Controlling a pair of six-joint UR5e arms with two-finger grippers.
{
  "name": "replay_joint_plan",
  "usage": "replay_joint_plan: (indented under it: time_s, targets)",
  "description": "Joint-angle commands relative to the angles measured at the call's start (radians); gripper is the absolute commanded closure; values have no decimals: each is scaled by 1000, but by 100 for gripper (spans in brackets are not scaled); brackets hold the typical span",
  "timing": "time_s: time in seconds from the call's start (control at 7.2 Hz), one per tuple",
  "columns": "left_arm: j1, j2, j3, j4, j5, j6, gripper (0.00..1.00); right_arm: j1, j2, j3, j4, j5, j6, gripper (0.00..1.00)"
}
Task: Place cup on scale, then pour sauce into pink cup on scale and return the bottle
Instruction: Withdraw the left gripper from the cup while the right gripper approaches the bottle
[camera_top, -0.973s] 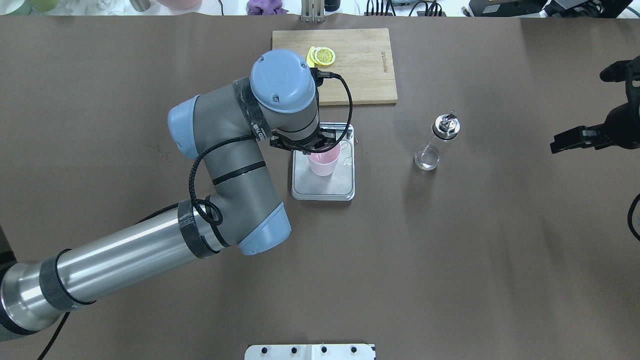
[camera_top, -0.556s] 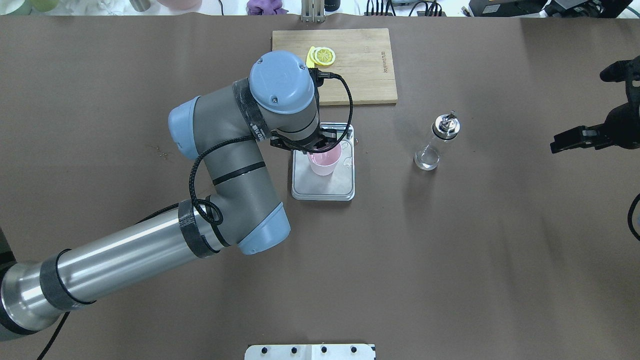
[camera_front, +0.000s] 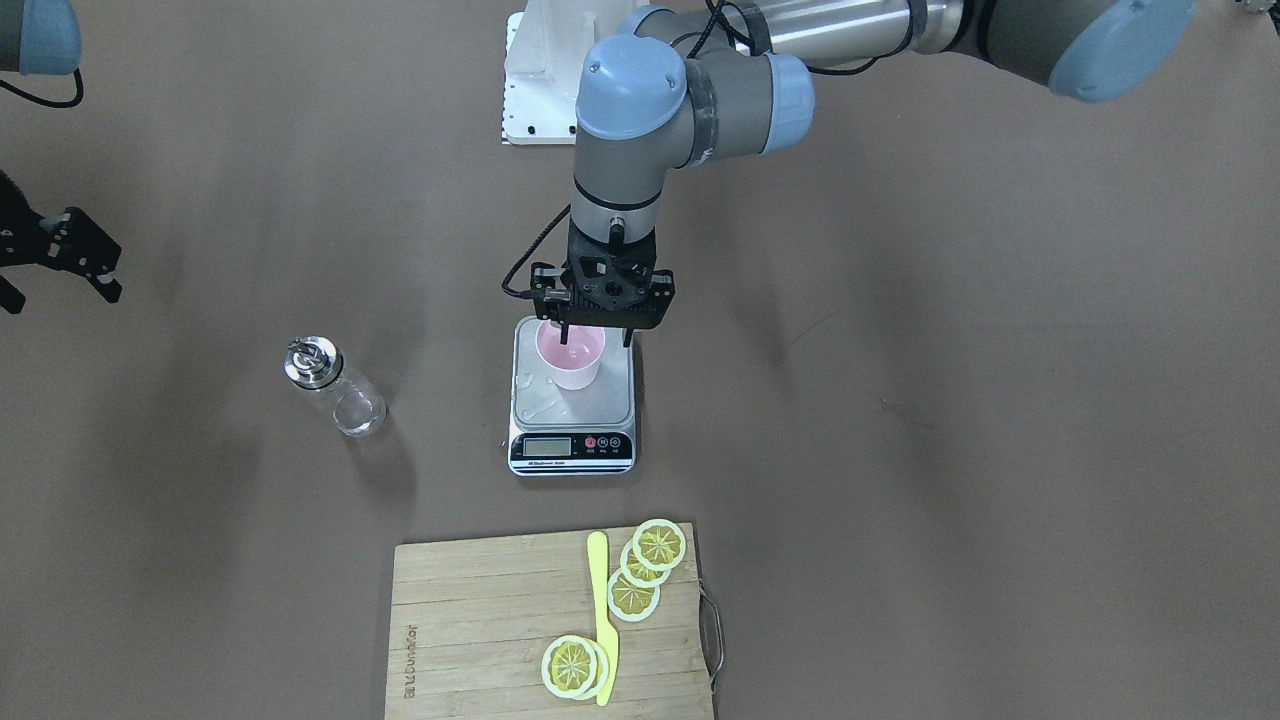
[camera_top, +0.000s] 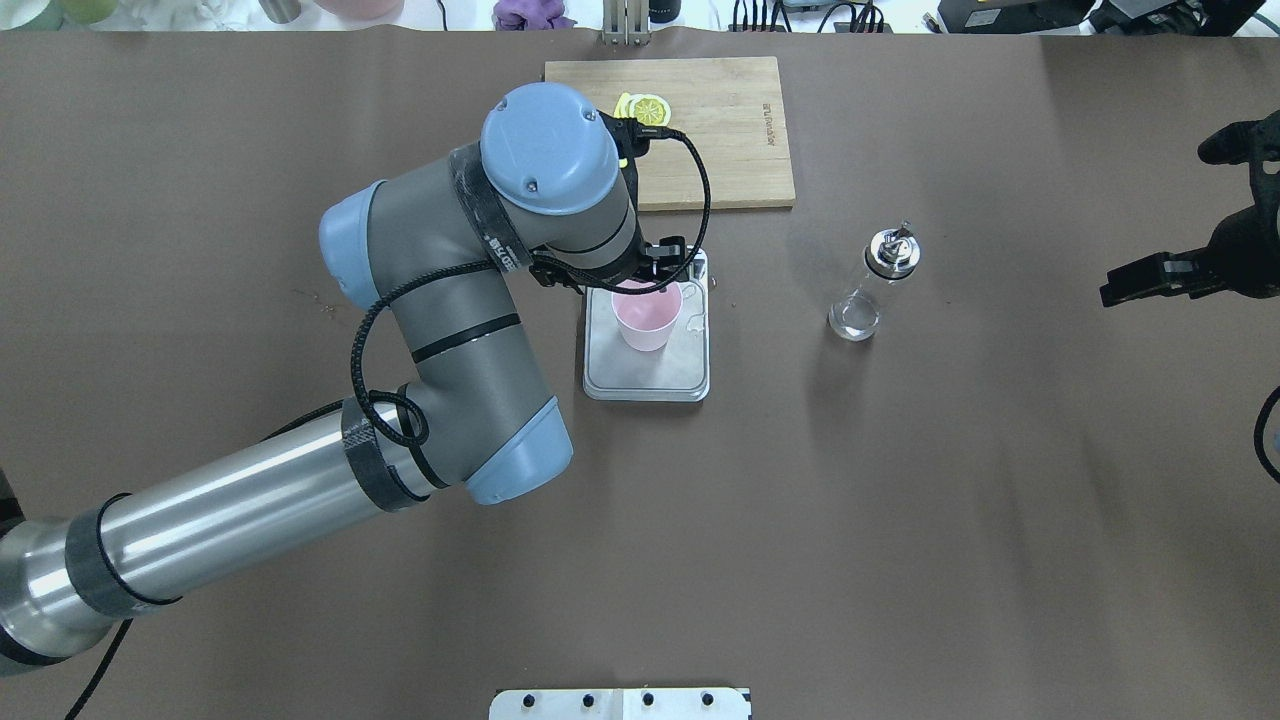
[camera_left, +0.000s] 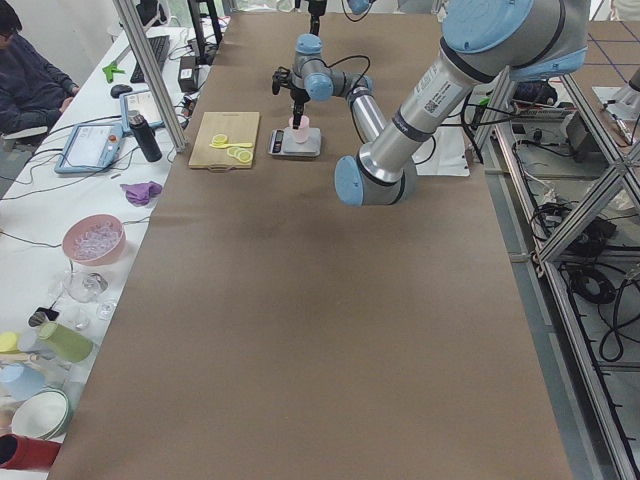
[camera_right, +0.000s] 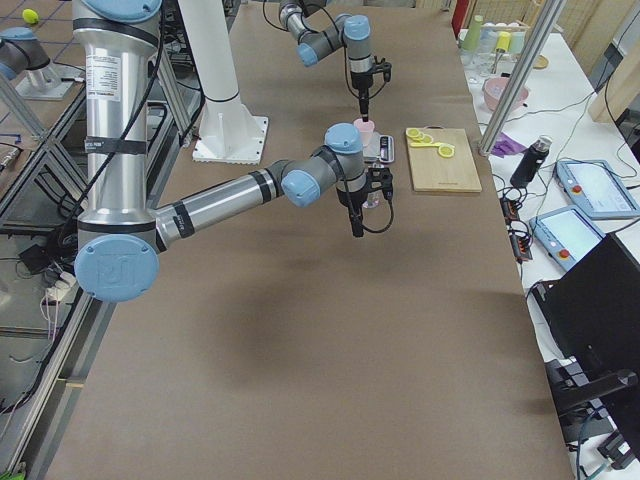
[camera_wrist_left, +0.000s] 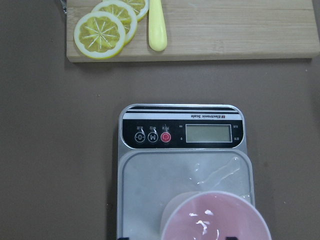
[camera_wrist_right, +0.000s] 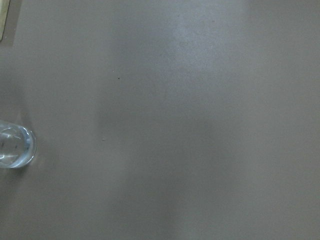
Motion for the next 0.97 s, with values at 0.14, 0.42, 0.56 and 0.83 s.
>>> replay_joint_plan:
  time_s: [0.14,0.42,0.56,0.83]
  targets:
    - [-176,174,-236,139,-150,218,2,-26,2,0,48,-46,-3,12]
    - [-328,277,-315,251,-198,479,2,-27,6,-9,206,-50,-14,14]
    - [-400,361,-316,250,-228,650,2,-27,2,-28,325,-48,-64,12]
    - [-602,486,-268,253,-293,1033,2,-29,19,-41,407,-45,-230,1]
